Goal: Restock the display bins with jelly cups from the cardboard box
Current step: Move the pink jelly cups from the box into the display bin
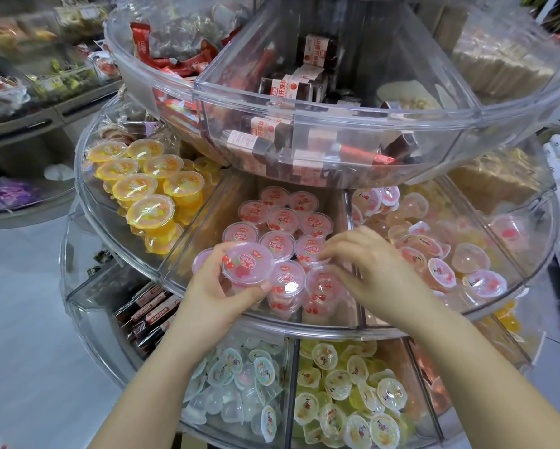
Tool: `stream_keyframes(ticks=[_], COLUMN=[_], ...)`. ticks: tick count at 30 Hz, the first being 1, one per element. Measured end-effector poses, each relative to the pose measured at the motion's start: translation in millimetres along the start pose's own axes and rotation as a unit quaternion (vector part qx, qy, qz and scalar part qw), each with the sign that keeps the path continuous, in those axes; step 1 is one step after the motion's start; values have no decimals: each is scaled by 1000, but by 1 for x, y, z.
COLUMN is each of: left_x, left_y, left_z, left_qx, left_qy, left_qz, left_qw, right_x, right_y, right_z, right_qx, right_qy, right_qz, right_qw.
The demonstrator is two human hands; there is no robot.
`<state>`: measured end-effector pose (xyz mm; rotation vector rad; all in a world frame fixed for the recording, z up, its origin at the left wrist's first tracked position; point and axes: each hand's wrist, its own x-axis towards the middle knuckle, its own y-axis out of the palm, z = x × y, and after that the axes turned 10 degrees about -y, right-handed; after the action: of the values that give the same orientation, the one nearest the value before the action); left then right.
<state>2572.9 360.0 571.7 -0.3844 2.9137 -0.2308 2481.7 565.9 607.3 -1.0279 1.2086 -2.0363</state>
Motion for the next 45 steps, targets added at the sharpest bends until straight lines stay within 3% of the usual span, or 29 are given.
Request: stream_keyframes(ticks=[3, 7, 12, 15, 17, 29, 45], left_x=[8, 23, 37, 41, 44, 45, 36], left_y=[-6, -4, 1, -6, -13, -23, -27], left_z=[-10, -24, -29, -23, -17, 3, 3], left_qx=[15, 34, 1, -50, -71, 0, -24], left_qy=[25, 49, 45, 20, -4, -28, -24], left_qz=[-19, -36, -33, -1, -19, -88, -77], left_qw=[999, 998, 998, 999, 997, 996, 996], right_x=[15, 40, 65, 77, 87, 117, 107], right_y=[-2, 17, 42, 48, 52, 76, 75], right_z=[6, 24, 33, 24, 17, 7, 7], right_qx=[104, 193, 284, 293, 297, 335, 284], right_qy=[41, 32, 92, 102, 115, 115, 128], right_qz=[-39, 23, -70, -77, -68, 16, -2], right_qw=[993, 980, 952, 948, 946, 935, 950])
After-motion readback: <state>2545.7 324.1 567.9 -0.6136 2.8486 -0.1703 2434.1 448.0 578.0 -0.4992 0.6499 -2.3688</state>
